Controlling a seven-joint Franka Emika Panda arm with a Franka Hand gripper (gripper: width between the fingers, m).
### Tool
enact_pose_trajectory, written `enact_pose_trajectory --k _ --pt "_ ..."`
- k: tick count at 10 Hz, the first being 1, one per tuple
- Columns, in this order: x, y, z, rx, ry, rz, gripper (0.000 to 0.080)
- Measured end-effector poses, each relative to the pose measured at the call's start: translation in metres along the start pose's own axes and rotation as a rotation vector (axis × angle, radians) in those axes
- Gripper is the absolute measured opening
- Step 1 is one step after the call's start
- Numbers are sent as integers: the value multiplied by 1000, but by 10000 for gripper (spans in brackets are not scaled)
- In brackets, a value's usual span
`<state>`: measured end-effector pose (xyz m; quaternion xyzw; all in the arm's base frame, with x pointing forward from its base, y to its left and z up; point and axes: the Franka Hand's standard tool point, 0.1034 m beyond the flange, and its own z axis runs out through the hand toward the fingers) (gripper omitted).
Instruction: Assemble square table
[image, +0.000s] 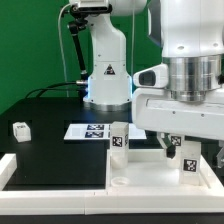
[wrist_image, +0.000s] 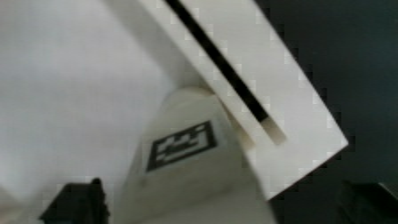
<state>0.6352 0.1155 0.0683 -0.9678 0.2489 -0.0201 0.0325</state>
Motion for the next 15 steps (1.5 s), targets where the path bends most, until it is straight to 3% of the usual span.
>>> enact_pose_trajectory --k 3,4,5,10,12,15 --pt "0 0 0 0 -1 28 612" --pt "0 0 1 1 -1 47 424" --pt "-1 0 1 0 -4 127 290" --pt "-1 2 2 3 -11 542 291" --pt "-1 6 3 34 -37 873 291" --pt "-4 2 2 54 -79 1219 291"
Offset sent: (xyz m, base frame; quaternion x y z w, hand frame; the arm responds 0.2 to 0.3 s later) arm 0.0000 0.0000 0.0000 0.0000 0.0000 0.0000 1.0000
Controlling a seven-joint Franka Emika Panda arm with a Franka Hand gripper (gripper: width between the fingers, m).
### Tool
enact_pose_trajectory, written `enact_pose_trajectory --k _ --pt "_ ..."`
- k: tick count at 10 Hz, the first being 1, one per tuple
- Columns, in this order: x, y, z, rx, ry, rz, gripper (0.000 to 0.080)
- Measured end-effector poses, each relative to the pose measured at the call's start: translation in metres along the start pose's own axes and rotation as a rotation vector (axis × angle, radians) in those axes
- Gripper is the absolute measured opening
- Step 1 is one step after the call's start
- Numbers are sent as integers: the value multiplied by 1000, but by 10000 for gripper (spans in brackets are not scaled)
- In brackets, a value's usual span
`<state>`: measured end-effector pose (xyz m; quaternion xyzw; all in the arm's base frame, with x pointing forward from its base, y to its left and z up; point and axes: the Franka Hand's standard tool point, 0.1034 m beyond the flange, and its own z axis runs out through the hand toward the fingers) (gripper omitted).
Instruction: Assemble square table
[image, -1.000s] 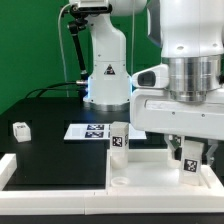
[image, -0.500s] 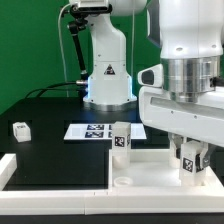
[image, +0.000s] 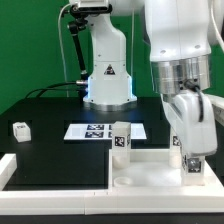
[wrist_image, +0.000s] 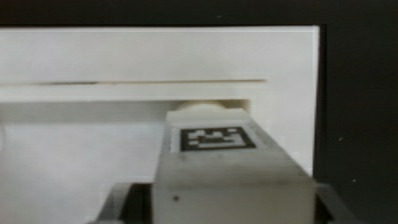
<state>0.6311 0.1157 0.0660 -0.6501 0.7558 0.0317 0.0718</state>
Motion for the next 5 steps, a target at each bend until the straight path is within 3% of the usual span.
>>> enact_pose_trajectory --k 4,5 --pt "0 0 0 8 0 262 291" --pt "0 1 0 25 -7 364 291"
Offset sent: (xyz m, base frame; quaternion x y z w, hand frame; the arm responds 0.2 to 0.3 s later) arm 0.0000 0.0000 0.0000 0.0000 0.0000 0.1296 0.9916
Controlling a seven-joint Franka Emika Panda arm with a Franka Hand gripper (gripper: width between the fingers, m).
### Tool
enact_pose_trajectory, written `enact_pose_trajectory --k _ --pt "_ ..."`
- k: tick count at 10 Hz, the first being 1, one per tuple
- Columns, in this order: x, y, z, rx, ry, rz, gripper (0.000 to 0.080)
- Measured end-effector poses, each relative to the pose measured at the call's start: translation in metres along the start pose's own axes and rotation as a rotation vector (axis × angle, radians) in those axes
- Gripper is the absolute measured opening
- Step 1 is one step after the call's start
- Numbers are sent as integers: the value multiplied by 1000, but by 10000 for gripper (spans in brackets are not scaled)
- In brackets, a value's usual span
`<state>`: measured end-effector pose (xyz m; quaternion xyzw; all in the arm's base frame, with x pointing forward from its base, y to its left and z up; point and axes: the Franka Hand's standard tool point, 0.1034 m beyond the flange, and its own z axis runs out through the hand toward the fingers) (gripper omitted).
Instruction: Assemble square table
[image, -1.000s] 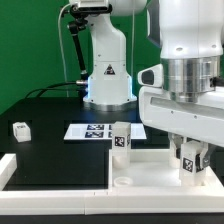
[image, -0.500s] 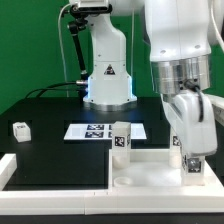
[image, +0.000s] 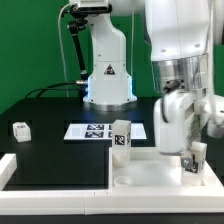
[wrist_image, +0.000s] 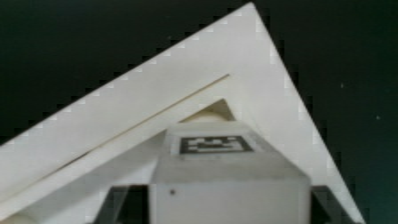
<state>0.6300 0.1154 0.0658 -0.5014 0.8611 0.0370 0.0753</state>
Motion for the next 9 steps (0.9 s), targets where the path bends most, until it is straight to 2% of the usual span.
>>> enact_pose_trajectory --k 1,4,5,6,9 --pt "0 1 0 24 -14 25 291" --pt "0 2 1 26 -9 -82 291" --pt "-2 3 1 23 0 -234 452" --pt "-5 6 0 3 19 -442 596" --pt "-5 6 1 0 21 -670 639"
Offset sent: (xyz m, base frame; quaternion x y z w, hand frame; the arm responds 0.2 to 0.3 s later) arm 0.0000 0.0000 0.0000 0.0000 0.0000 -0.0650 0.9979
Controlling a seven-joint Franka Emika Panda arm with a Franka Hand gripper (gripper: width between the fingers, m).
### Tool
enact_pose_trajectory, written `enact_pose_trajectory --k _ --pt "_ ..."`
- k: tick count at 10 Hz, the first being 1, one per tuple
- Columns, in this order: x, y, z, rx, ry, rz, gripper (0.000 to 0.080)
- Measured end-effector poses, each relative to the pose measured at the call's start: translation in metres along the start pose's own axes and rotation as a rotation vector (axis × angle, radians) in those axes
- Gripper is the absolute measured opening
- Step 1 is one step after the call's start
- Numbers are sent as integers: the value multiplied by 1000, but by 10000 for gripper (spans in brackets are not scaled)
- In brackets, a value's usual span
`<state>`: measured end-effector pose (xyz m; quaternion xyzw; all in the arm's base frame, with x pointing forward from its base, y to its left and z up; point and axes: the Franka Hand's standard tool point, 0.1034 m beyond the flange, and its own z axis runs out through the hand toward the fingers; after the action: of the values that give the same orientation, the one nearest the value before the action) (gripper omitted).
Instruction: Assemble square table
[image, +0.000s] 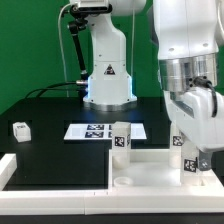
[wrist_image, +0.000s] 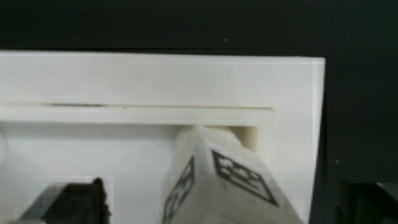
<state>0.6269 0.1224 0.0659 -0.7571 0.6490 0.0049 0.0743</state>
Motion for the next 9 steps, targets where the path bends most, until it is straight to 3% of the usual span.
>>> enact_pose_trajectory --k 4,6,8,9 --pt "7 -6 -2 -57 40 -595 649" --pt "6 -7 -3 -66 51 -659 649" --pt "7 -7 -3 -65 52 -641 358" --pt "7 -6 -3 -66 53 -578 358"
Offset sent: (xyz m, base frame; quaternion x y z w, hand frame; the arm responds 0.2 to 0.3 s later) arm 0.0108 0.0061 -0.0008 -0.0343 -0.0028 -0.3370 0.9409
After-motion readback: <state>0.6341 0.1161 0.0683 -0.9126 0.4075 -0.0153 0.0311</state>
